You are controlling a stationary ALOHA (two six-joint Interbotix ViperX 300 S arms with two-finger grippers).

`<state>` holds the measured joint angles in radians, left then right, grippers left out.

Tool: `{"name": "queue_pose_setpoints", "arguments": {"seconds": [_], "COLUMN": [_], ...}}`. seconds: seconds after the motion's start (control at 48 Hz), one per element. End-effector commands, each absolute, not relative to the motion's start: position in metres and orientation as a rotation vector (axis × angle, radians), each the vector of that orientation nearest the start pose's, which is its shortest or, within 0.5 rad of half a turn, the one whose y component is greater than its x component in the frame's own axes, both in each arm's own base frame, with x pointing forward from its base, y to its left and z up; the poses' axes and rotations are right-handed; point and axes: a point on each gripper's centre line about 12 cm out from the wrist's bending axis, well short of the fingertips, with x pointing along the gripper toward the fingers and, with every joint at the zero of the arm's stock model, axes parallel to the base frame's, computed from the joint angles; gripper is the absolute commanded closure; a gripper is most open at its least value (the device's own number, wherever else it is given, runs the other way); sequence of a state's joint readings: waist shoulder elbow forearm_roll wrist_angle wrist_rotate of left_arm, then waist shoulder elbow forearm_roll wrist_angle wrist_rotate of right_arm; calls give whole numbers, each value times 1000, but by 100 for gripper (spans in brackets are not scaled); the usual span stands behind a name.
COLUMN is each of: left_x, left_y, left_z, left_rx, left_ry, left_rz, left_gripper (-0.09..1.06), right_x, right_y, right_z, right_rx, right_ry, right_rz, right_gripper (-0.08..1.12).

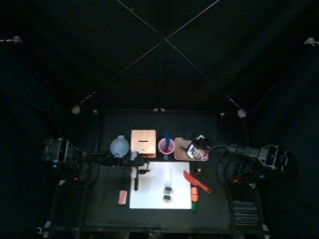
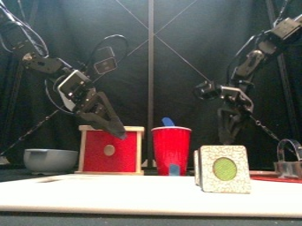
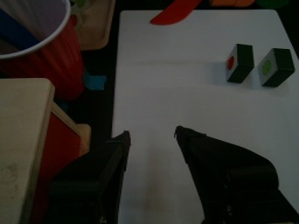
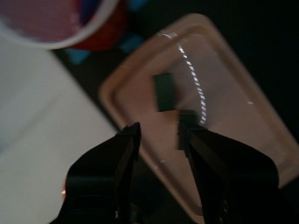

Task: Place sushi on board then cut the sushi with the knife then place the pieces on the plate
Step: Place the 4 sushi pieces on the plate

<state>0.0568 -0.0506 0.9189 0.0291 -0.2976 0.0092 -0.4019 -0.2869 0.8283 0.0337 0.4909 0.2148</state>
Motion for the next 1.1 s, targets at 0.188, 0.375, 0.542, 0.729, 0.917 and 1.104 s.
{"name": "queue_pose_setpoints", "arguments": {"seconds": [0.188,0.375,0.542,0.729,0.917,1.104], "left_x": [343,343,342,342,341,342], "left_y": [19,18,19,19,19,19], "left_z": [147,147,148,148,147,147], "left_rx": [14,14,12,11,11,12], "left_ry": [534,534,534,533,537,537], "left_rz": [40,39,40,42,42,40], "left_gripper": [13,13,13,13,13,13], "right_x": [322,340,351,366,372,376], "right_y": [-38,3,40,61,72,72], "right_z": [217,209,195,185,170,157], "right_rx": [287,252,209,225,238,243], "right_ry": [801,786,805,829,872,904], "right_rz": [-205,-85,12,49,58,49], "right_gripper": [27,27,27,27,27,27]}}
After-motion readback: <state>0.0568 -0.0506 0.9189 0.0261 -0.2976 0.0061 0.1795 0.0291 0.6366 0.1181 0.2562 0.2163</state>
